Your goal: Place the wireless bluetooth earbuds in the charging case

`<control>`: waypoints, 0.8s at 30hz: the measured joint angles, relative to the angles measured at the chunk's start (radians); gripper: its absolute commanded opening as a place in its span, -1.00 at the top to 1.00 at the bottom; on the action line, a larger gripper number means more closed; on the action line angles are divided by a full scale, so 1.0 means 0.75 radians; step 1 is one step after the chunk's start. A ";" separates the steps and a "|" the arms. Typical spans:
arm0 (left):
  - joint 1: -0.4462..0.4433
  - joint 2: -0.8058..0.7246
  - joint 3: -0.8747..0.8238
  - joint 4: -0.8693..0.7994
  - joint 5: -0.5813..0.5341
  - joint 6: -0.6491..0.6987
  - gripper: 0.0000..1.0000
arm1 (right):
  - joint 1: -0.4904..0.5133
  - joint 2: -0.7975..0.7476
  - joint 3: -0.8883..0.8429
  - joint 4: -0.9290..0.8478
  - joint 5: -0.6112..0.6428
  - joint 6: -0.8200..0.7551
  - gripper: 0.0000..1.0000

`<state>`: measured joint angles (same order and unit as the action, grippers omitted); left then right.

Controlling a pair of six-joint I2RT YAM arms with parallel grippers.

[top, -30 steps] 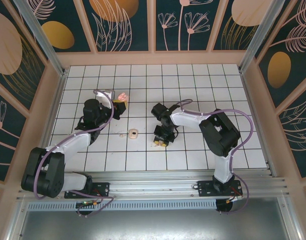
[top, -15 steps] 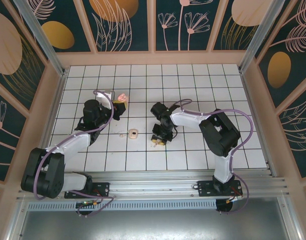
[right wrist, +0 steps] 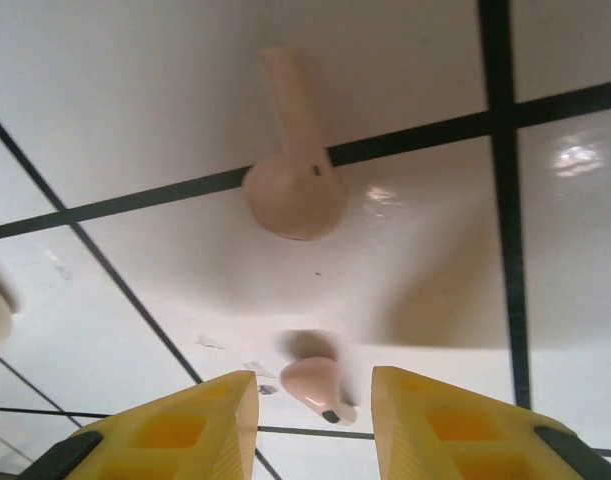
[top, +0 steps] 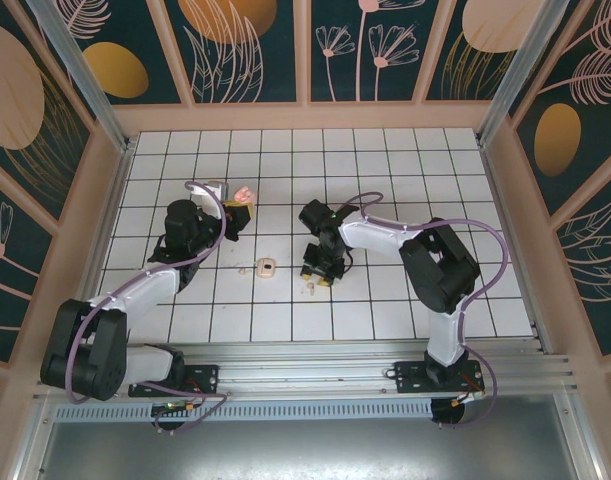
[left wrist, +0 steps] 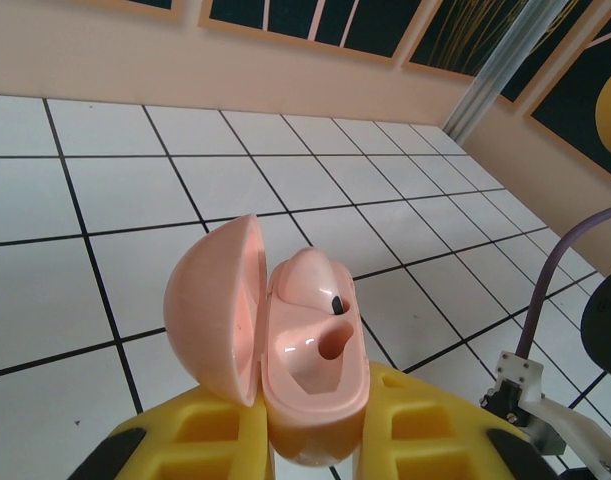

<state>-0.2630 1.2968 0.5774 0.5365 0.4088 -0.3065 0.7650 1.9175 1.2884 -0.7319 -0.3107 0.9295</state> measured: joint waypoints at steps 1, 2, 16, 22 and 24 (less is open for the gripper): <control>0.000 -0.001 0.000 0.000 0.000 0.000 0.78 | 0.003 0.000 0.003 -0.017 0.006 -0.007 0.31; 0.000 -0.001 -0.001 0.000 0.000 0.000 0.79 | 0.008 0.000 0.008 -0.038 0.012 -0.012 0.31; 0.000 -0.018 -0.005 -0.014 -0.004 0.000 0.79 | 0.060 0.106 0.167 -0.161 0.070 -0.159 0.33; 0.000 -0.024 -0.005 -0.016 -0.005 0.000 0.78 | 0.083 0.129 0.175 -0.164 0.070 -0.192 0.35; 0.000 -0.024 -0.005 -0.017 -0.005 0.000 0.79 | 0.091 0.133 0.175 -0.167 0.070 -0.196 0.35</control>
<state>-0.2630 1.2785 0.5735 0.5236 0.4053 -0.3065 0.8333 2.0174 1.4200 -0.8574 -0.2584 0.7826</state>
